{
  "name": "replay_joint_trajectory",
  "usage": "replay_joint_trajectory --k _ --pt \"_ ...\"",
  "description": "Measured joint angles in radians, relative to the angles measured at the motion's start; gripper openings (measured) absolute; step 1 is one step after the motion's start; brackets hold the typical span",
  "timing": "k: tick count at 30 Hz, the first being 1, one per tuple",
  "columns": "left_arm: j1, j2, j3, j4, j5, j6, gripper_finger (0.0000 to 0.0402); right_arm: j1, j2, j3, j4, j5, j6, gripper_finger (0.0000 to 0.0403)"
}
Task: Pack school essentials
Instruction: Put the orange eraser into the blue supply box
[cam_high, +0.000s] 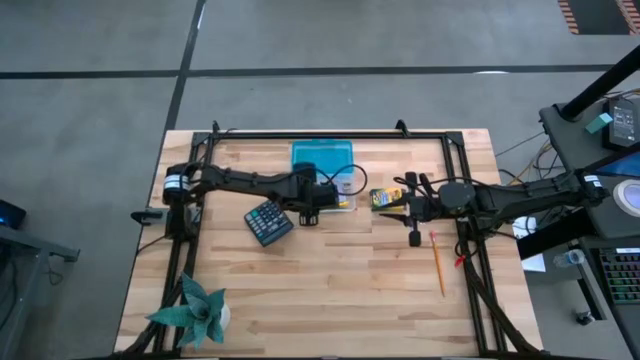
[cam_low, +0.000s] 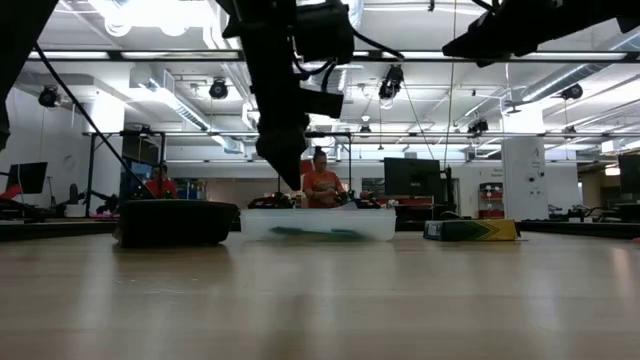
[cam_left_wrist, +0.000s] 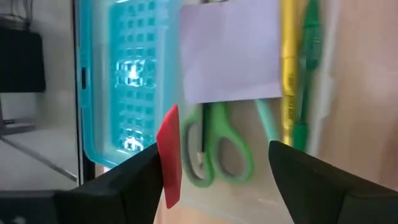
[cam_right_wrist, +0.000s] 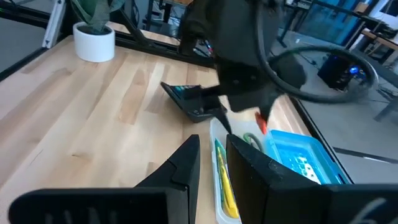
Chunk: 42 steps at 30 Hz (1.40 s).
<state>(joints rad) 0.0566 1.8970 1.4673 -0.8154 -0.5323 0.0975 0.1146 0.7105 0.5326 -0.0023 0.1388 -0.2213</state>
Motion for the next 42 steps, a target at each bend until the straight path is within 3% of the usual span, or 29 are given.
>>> replay_joint_trajectory --k 6,10,14,19,23,31,35,42 --pt "-0.003 -0.008 0.015 0.044 0.058 0.044 0.0262 -0.003 0.0 -0.022 0.01 0.049 -0.014 0.0068" --pt "-0.005 -0.015 0.029 0.062 -0.039 0.024 0.0262 -0.004 0.0 -0.03 0.023 0.05 -0.018 0.0068" --pt "-0.001 -0.031 0.028 0.059 0.126 0.066 0.0262 -0.004 0.0 -0.031 0.024 0.05 -0.018 0.0068" --pt "0.01 -0.029 0.024 0.076 0.089 -0.008 0.0262 -0.004 0.0 -0.031 0.026 0.05 -0.018 0.0068" --pt "0.032 -0.03 0.025 0.098 0.27 -0.041 0.0262 -0.004 0.0 -0.031 0.026 0.05 -0.023 0.0068" --pt "0.028 -0.061 0.029 0.201 0.237 0.023 0.0262 -0.007 0.001 -0.034 0.06 0.051 -0.007 0.0068" --pt "0.021 -0.075 0.027 0.246 0.252 0.072 0.0262 -0.03 0.067 -0.067 0.206 0.066 0.005 0.0068" --pt "0.023 -0.103 0.024 0.266 0.259 0.118 0.0262 -0.149 0.337 -0.05 0.493 0.096 -0.022 0.0068"
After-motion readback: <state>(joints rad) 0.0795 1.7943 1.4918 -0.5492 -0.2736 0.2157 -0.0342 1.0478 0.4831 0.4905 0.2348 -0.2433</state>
